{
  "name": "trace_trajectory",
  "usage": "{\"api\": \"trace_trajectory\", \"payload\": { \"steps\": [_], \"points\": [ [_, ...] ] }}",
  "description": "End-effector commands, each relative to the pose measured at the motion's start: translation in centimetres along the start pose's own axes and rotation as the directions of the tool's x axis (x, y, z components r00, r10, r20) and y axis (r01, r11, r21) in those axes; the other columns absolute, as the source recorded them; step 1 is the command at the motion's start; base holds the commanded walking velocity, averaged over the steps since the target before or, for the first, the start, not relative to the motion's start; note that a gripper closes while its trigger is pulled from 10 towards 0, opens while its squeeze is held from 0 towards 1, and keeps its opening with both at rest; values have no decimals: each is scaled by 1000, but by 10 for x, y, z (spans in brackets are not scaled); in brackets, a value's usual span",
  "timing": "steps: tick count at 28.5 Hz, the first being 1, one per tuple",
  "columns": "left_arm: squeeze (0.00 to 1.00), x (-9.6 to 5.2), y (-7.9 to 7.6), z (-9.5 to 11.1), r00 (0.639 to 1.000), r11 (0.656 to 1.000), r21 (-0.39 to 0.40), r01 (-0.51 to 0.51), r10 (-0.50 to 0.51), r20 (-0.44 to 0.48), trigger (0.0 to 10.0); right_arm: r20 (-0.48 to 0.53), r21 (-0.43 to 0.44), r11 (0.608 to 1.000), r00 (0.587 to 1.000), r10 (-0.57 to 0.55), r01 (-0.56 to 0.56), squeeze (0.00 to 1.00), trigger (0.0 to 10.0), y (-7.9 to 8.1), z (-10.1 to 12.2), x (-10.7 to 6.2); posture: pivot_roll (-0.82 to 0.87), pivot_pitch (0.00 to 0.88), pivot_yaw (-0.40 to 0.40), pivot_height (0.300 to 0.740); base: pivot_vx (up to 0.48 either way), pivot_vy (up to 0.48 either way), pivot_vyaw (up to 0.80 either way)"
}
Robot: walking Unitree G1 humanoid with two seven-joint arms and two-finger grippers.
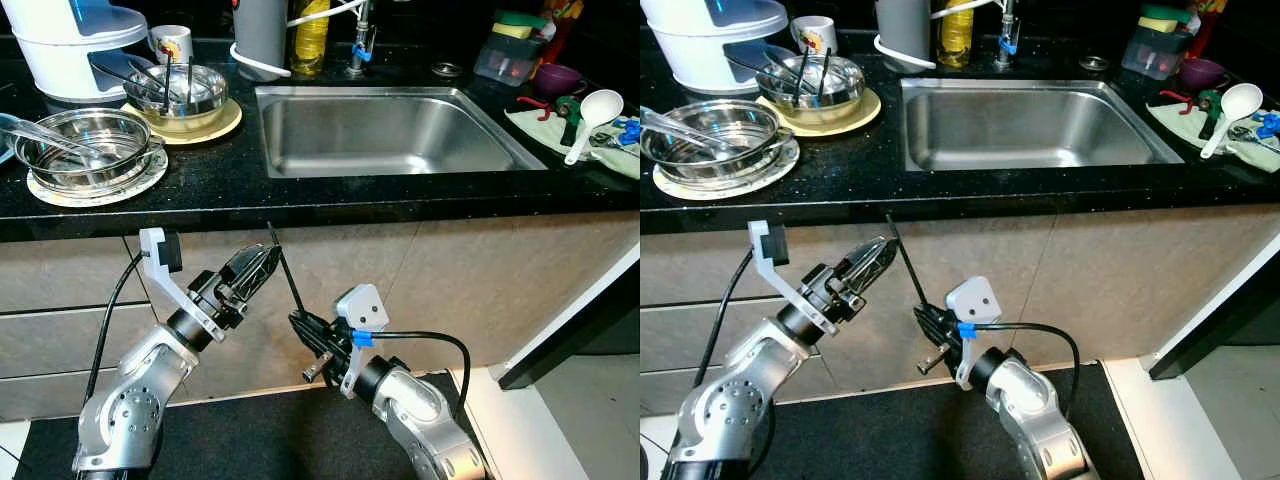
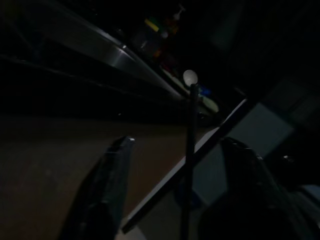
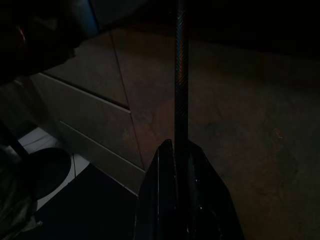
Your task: Kitchen organization
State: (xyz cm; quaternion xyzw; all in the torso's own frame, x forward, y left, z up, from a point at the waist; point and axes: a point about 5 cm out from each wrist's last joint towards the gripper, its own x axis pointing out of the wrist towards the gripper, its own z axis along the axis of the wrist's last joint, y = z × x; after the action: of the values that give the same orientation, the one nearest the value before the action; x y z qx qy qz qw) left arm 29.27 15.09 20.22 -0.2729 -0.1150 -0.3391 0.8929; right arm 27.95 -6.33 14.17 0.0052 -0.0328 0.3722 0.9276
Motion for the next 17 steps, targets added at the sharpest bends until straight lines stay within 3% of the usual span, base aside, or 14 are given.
{"api": "trace_trajectory", "payload": {
  "steps": [1, 6, 8, 13, 15, 16, 17],
  "points": [
    [0, -1, 1, 0, 1000, 999, 36, -12, 13, -19, 10000, -8, 26, 999, 999, -36, 36, 0, 0, -5, -4, -3, -89, 159, -43, 740, 0, 0, 0],
    [0, -8, 10, 1, 997, 994, 96, -54, 58, -41, 10000, -10, 10, 982, 982, -189, 189, 0, 0, -26, -4, -8, -89, 158, -41, 740, 0, 0, 0],
    [0, -13, 13, 3, 996, 990, 127, -65, 72, -54, 10000, 0, 28, 944, 944, -329, 329, 0, 0, -47, -2, -15, -89, 158, -41, 740, 0, 0, 0],
    [0, -14, 14, 3, 991, 977, 195, -82, 100, -83, 10000, 68, 80, 889, 887, -456, 451, 0, 0, -67, 11, -24, -89, 149, -41, 740, 0, 0, 0],
    [0, -14, 15, 1, 987, 967, 236, -96, 123, -105, 10000, 100, 99, 869, 864, -494, 485, 0, 549, -74, 17, -27, -89, 149, -41, 740, 0, 0, 0],
    [0, -12, 16, -5, 970, 945, 305, -117, 175, -168, 10000, 166, 107, 840, 823, -543, 532, 0, 5882, -84, 32, -32, -90, 145, -41, 740, 0, 0, 0],
    [0, -9, 15, -7, 964, 935, 331, -123, 192, -186, 10000, 196, 95, 828, 805, -560, 553, 0, 10000, -88, 39, -34, -90, 145, -41, 740, 0, 0, 0]
  ]
}}
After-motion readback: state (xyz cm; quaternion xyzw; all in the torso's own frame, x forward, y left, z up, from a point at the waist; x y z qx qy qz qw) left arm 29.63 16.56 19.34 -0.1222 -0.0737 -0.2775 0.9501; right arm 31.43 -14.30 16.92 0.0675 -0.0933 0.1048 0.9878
